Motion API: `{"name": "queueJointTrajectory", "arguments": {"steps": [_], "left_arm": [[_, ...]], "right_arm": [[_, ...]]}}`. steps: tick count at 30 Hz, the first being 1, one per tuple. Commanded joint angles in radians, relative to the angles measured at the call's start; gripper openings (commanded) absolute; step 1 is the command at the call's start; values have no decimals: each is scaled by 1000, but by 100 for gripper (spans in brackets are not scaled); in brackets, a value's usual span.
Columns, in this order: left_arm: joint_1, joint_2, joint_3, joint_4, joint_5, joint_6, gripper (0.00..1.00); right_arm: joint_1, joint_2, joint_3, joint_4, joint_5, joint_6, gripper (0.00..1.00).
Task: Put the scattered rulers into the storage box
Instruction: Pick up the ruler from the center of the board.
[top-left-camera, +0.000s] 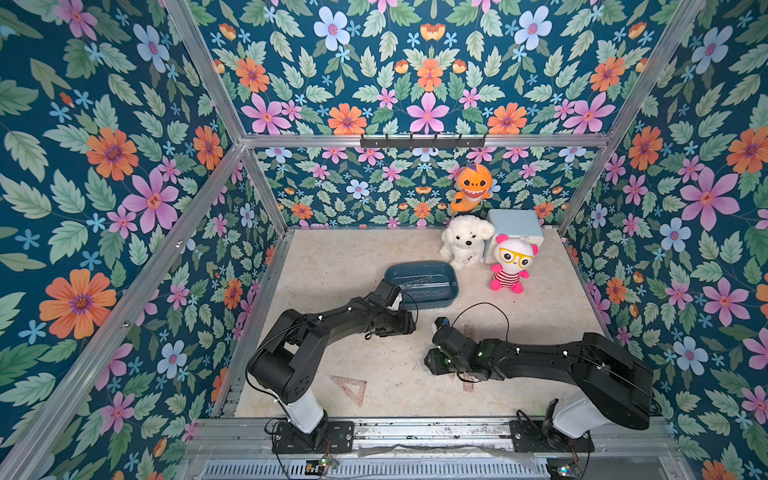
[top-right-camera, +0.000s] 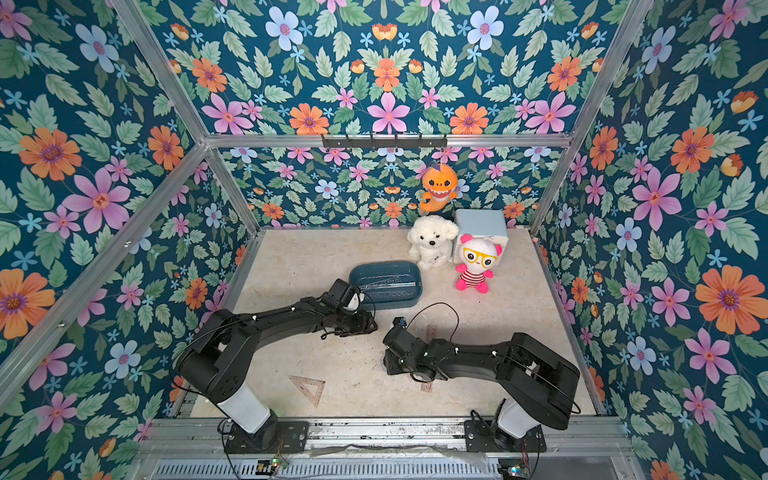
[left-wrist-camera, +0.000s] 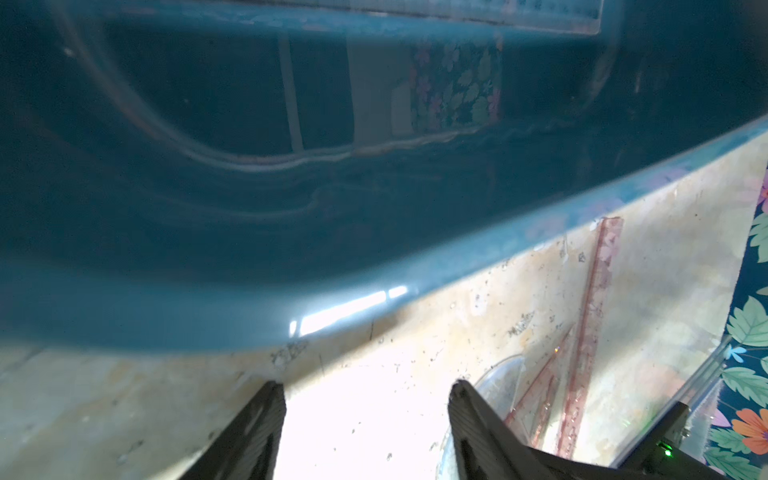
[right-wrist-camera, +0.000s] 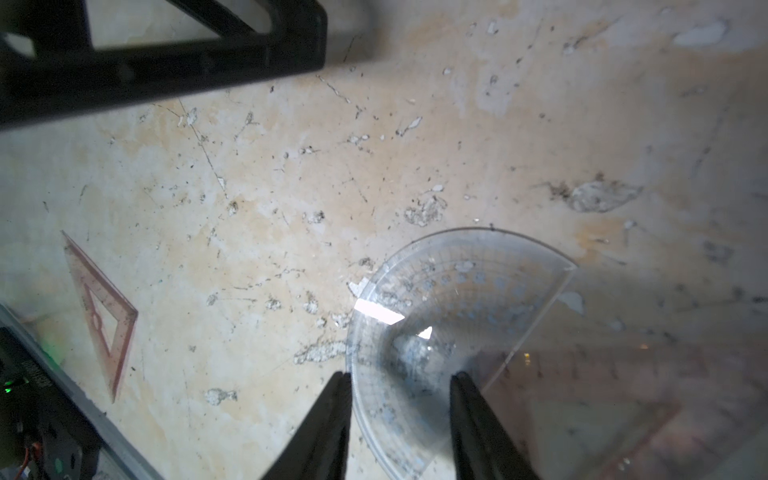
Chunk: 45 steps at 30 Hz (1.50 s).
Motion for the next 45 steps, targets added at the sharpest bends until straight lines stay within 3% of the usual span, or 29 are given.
{"name": "queueJointTrajectory", "arguments": {"steps": [1, 10, 17, 27, 32, 37, 45], "left_arm": [[3, -2, 0, -4, -7, 12, 68], [8, 0, -1, -2, -7, 12, 68], [22, -20, -12, -15, -14, 5, 68], [112, -137, -51, -83, -42, 2, 65], [140, -149, -82, -73, 5, -2, 58], [108, -107, -93, -31, 89, -9, 48], [55, -37, -89, -36, 125, 7, 42]], "right_arm": [[1, -10, -8, -66, 35, 16, 42], [1, -23, -3, -82, 63, 16, 45], [-1, 100, 83, -53, 25, -40, 48], [-3, 277, 258, -10, -134, -185, 47], [-2, 349, 328, 41, -271, -252, 39], [-2, 218, 223, 119, -304, -266, 37], [69, 70, 99, 60, -204, -213, 34]]}}
